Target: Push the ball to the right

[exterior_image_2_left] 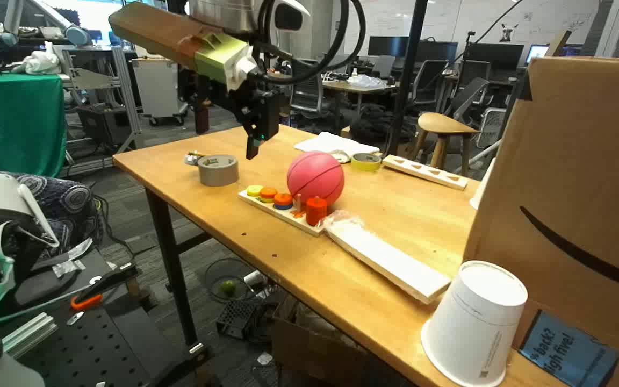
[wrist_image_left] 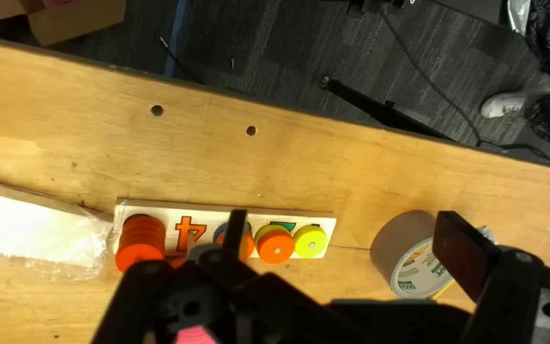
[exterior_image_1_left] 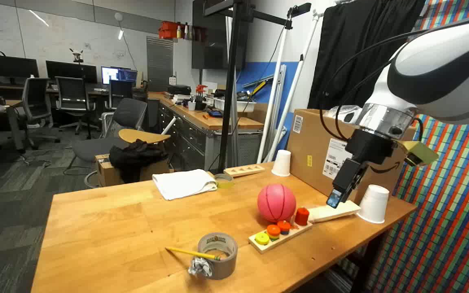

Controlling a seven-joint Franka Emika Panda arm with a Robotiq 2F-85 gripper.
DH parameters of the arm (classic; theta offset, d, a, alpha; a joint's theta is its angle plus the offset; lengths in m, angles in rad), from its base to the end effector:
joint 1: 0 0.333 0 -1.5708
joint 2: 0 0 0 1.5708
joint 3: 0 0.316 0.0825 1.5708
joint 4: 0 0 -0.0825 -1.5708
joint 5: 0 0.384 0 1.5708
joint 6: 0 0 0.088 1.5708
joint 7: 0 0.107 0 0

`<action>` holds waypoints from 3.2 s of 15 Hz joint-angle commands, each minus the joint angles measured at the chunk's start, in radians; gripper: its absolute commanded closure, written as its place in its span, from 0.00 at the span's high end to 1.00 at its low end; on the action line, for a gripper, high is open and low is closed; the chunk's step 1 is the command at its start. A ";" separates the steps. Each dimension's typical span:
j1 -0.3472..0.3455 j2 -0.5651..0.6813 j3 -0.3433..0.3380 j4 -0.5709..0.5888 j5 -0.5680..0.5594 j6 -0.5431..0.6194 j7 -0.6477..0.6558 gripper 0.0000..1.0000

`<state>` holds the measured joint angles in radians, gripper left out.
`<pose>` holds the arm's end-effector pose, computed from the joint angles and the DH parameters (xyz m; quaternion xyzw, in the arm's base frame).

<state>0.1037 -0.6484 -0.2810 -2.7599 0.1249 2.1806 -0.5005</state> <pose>0.3399 -0.0486 0.4006 -0.9790 -0.1502 -0.0625 0.1224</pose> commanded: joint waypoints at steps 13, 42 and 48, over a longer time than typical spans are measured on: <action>0.080 0.001 0.229 0.007 0.019 0.026 0.114 1.00; 0.028 0.782 0.388 0.501 0.031 0.153 0.135 1.00; -0.084 0.746 0.327 0.516 -0.057 0.160 0.111 1.00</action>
<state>0.0660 0.1474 0.0822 -2.2689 0.1258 2.3286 -0.3622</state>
